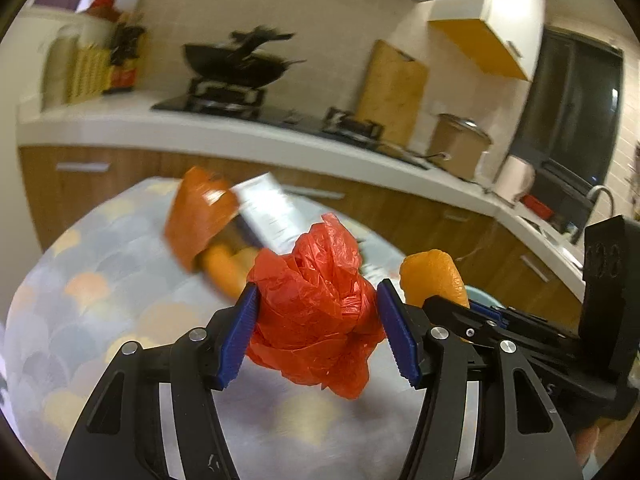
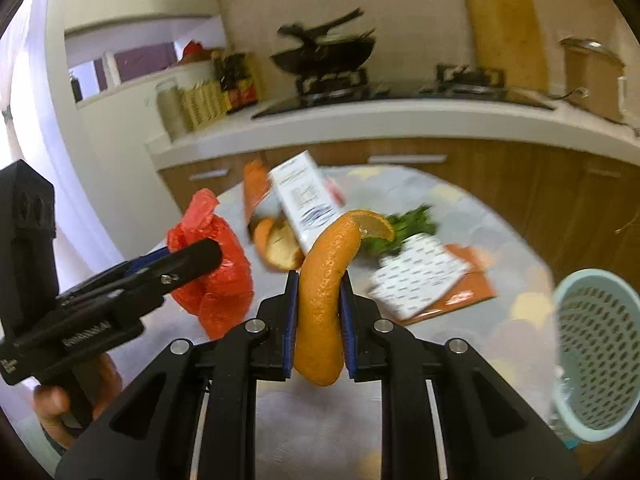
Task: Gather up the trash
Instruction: 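Carry bag and peel over the blue basket and open both tools to drop them, then grasp the orange snack bag with the left tool while the right tool grasps the white milk carton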
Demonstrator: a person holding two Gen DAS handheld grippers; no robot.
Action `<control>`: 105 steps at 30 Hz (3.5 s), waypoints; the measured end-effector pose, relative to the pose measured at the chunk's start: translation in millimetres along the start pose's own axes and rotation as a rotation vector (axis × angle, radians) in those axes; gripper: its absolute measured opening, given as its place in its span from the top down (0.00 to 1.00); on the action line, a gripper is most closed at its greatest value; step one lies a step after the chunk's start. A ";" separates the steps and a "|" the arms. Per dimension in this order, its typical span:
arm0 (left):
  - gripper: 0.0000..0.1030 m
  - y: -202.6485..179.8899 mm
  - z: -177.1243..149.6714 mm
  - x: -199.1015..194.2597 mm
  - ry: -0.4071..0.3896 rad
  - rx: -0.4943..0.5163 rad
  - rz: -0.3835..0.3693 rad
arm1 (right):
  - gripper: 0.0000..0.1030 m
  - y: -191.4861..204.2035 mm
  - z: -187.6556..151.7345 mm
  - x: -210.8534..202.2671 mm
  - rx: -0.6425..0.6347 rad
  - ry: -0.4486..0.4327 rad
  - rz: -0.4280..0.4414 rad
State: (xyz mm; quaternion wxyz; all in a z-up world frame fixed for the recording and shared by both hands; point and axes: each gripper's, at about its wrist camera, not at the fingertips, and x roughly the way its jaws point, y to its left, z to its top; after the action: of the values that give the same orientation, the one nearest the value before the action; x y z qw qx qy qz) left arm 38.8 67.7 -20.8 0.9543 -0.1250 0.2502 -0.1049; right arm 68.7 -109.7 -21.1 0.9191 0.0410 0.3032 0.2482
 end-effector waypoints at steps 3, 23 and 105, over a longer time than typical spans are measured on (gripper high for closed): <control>0.44 -27.7 8.2 1.4 -0.017 0.051 -0.039 | 0.84 -22.8 3.0 -19.7 0.025 -0.035 -0.048; 0.44 -183.8 -3.4 102.2 0.112 0.250 -0.247 | 0.84 -196.3 -29.9 -87.8 0.262 -0.102 -0.343; 0.29 78.0 38.9 107.7 0.146 0.009 0.320 | 0.76 -41.3 35.2 73.2 0.026 0.146 -0.019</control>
State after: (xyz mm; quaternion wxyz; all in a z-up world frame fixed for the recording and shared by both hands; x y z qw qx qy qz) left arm 160.9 120.5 -59.2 0.9387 -0.0713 0.3350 0.0384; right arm 157.5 -108.0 -41.1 0.8963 0.0319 0.3730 0.2379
